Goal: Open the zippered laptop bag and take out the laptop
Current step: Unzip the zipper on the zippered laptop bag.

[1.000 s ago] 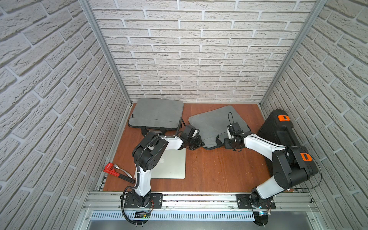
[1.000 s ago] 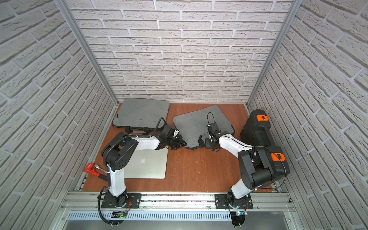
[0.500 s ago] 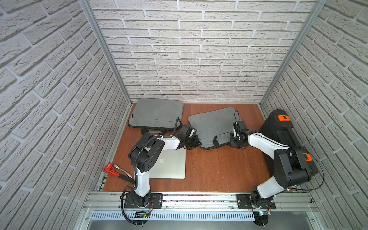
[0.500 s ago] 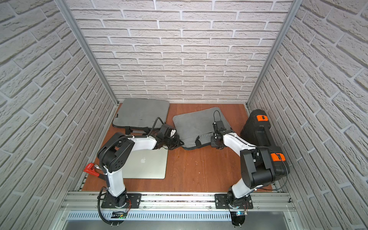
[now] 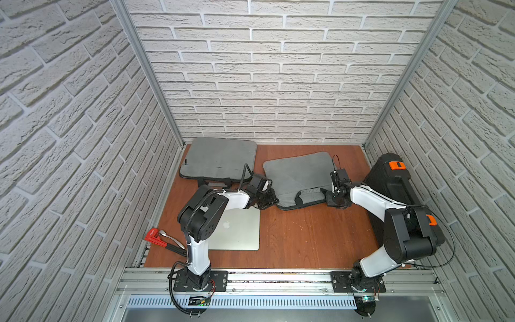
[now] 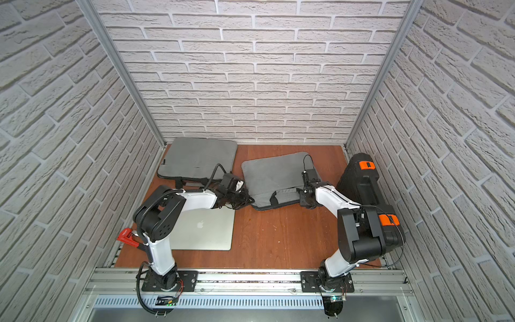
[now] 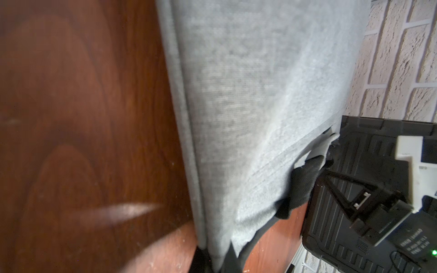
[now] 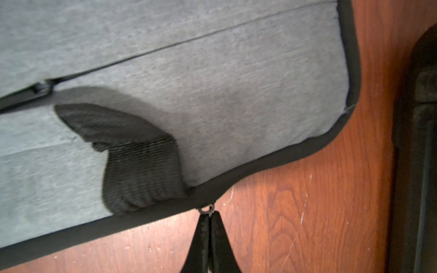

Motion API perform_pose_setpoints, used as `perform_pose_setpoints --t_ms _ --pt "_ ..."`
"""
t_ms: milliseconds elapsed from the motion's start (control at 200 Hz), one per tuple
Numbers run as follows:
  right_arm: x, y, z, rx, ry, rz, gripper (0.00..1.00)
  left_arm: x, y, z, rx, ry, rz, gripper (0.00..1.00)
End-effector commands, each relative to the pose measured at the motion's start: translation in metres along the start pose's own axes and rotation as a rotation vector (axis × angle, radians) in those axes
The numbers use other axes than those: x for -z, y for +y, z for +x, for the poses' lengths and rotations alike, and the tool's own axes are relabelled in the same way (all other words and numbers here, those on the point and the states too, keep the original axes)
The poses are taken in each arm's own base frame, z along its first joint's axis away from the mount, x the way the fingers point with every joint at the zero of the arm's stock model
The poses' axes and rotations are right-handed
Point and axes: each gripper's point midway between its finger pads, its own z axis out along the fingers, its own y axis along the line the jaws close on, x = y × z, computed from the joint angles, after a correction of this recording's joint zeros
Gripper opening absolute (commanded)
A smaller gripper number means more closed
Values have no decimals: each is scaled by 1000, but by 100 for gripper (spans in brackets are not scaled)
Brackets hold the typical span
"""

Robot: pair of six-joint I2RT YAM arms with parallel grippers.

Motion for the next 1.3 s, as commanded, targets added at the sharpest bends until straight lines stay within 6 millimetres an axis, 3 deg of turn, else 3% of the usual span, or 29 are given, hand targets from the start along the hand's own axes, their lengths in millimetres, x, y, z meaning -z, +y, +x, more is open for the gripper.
perform_pose_setpoints --t_ms 0,215,385,635,890,1015,1170,1290 --pt "12 -33 0 -24 -15 121 6 16 27 -19 27 -80 -102 0" --pt "16 -36 5 -32 -13 122 6 17 30 -25 15 -83 -114 0" --pt "21 -32 16 -51 -4 83 6 13 20 -36 -19 -91 -112 0" --pt "28 -20 39 -73 16 -20 6 10 -5 -65 -94 -131 -98 0" --pt "33 -13 65 -61 41 -34 6 8 -9 -99 -99 -172 -93 0" --pt "34 -2 74 -42 45 -37 6 3 -15 -120 -107 -196 -64 0" --pt "36 25 78 2 43 -66 5 -9 -21 -141 -93 -202 -32 0" --pt "34 42 81 24 47 -88 6 -15 -24 -155 -70 -230 5 13"
